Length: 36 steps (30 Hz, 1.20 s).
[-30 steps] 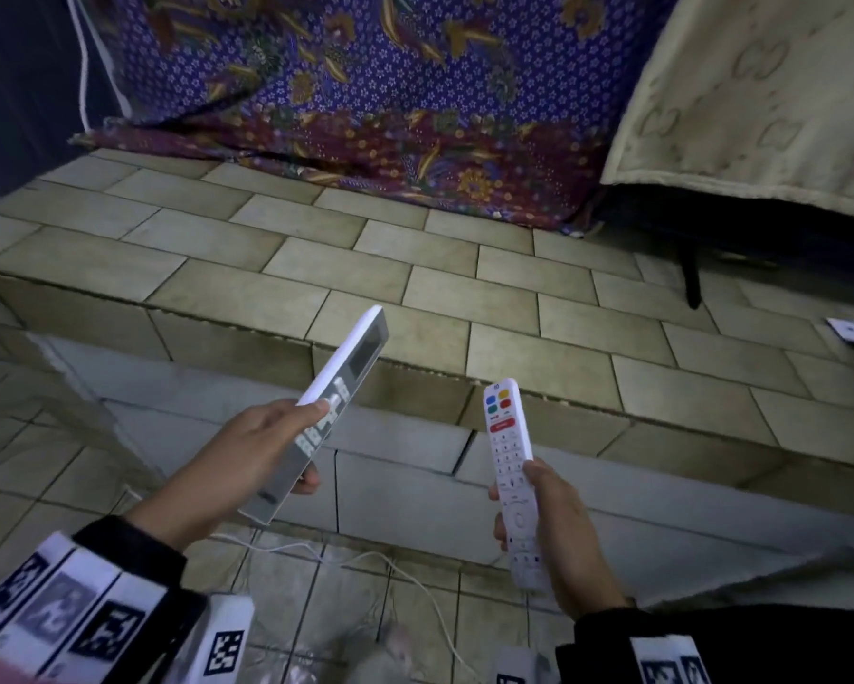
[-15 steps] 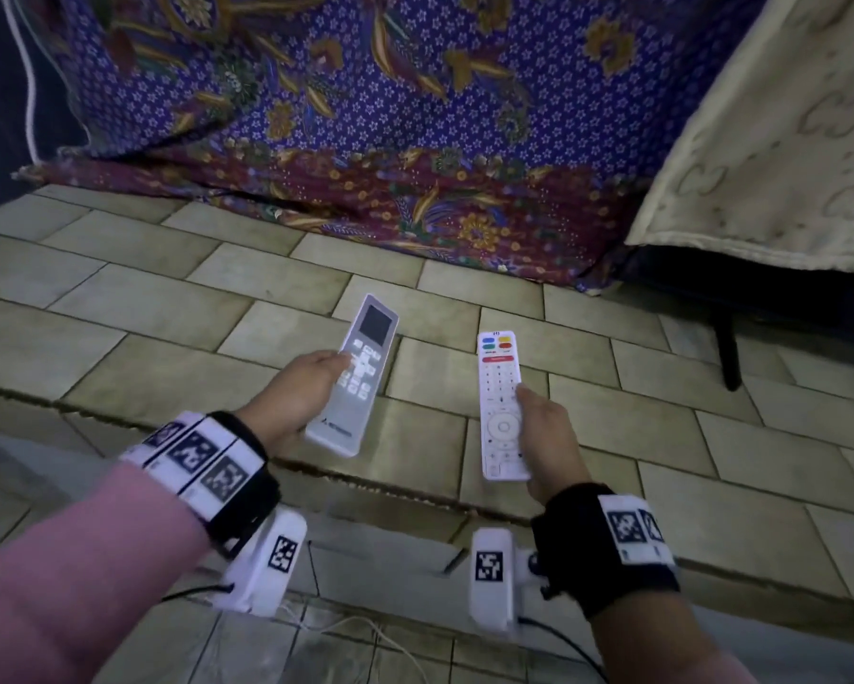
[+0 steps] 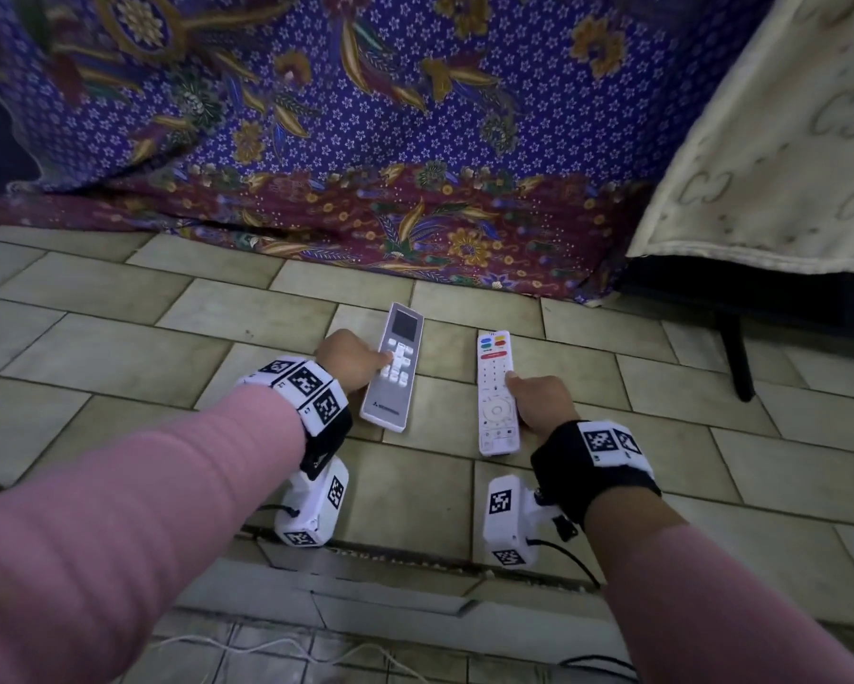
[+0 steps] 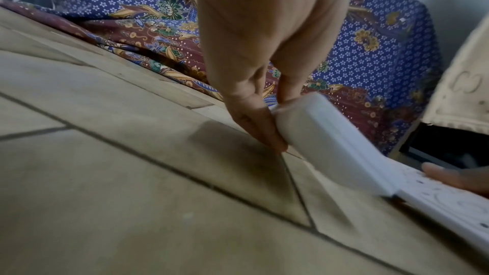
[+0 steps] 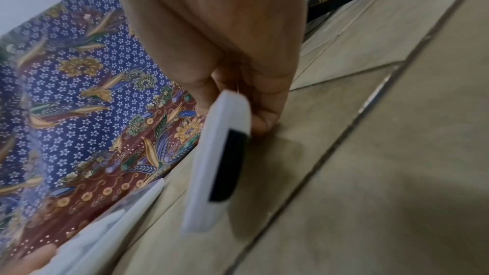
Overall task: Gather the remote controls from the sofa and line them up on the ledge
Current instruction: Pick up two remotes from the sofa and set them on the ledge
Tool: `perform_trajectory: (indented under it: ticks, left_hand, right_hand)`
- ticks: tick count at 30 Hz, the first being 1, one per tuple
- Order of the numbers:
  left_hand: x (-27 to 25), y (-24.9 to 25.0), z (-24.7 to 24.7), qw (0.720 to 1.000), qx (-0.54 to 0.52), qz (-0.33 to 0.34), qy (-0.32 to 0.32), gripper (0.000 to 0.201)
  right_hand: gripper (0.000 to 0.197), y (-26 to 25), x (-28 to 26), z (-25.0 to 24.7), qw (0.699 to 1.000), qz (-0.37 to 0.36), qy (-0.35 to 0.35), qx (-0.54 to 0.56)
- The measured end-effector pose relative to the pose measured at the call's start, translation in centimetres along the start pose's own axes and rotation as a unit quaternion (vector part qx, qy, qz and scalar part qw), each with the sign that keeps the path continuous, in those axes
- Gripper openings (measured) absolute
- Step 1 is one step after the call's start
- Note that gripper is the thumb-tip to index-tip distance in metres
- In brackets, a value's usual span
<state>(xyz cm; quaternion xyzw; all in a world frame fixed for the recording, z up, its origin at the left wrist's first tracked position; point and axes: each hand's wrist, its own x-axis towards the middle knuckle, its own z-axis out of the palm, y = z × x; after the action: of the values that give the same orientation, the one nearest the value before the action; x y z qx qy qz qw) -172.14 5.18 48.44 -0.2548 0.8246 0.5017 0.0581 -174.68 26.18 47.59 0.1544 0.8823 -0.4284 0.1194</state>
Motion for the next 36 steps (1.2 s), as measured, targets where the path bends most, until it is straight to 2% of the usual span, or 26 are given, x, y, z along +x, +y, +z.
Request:
perform_trajectory:
  ticks: [2, 4, 8, 10, 12, 14, 19, 26, 30, 32, 34, 36]
  left_hand:
    - [0.2, -0.2, -0.1, 1.000, 0.009, -0.005, 0.008, 0.047]
    - [0.3, -0.3, -0.1, 1.000, 0.009, -0.003, 0.021, 0.038]
    - [0.0, -0.2, -0.1, 0.999, 0.032, 0.007, 0.030, 0.042]
    - [-0.3, 0.0, 0.0, 0.998, 0.042, 0.014, 0.036, 0.031]
    - [-0.4, -0.1, 0.2, 0.999, 0.031, 0.019, 0.040, 0.031]
    - [-0.3, -0.4, 0.3, 0.999, 0.015, 0.018, 0.033, 0.036]
    - [-0.3, -0.8, 0.2, 1.000, 0.013, 0.022, -0.003, 0.024]
    - [-0.1, -0.8, 0.0, 0.999, 0.029, 0.042, -0.010, 0.031]
    - [0.2, -0.9, -0.3, 0.996, 0.061, 0.057, -0.029, 0.031]
    - [0.3, -0.7, -0.7, 0.993, 0.088, 0.076, -0.012, 0.032]
    - [0.4, -0.3, -1.4, 0.989, 0.119, 0.092, 0.009, 0.036]
    - [0.1, 0.1, -2.6, 0.983, 0.153, 0.099, 0.017, 0.047]
  right_hand:
    - [0.045, 0.1, 0.3, -0.1, 1.000, -0.008, 0.007, -0.026]
    - [0.048, 0.3, 0.4, -0.1, 0.998, -0.018, 0.019, -0.051]
    - [0.044, 0.5, 0.4, 0.0, 0.996, -0.046, 0.047, -0.064]
    - [0.043, 0.7, 0.4, 0.1, 0.994, -0.055, 0.054, -0.076]
    - [0.043, 0.8, 0.3, 0.1, 0.993, -0.055, 0.053, -0.087]
    - [0.043, 0.7, 0.2, 0.0, 0.994, -0.049, 0.050, -0.081]
    - [0.051, 0.7, 0.2, -0.1, 0.995, -0.047, 0.044, -0.081]
    - [0.061, 0.2, -0.3, -0.3, 0.992, -0.059, 0.043, -0.099]
    - [0.051, -0.3, -1.1, -0.9, 0.985, -0.090, 0.106, -0.106]
    - [0.038, -1.0, -1.6, -1.3, 0.977, -0.130, 0.128, -0.107]
    - [0.028, -2.4, -2.1, -1.3, 0.969, -0.173, 0.123, -0.130]
    - [0.028, -4.3, -2.2, -0.9, 0.958, -0.214, 0.090, -0.169]
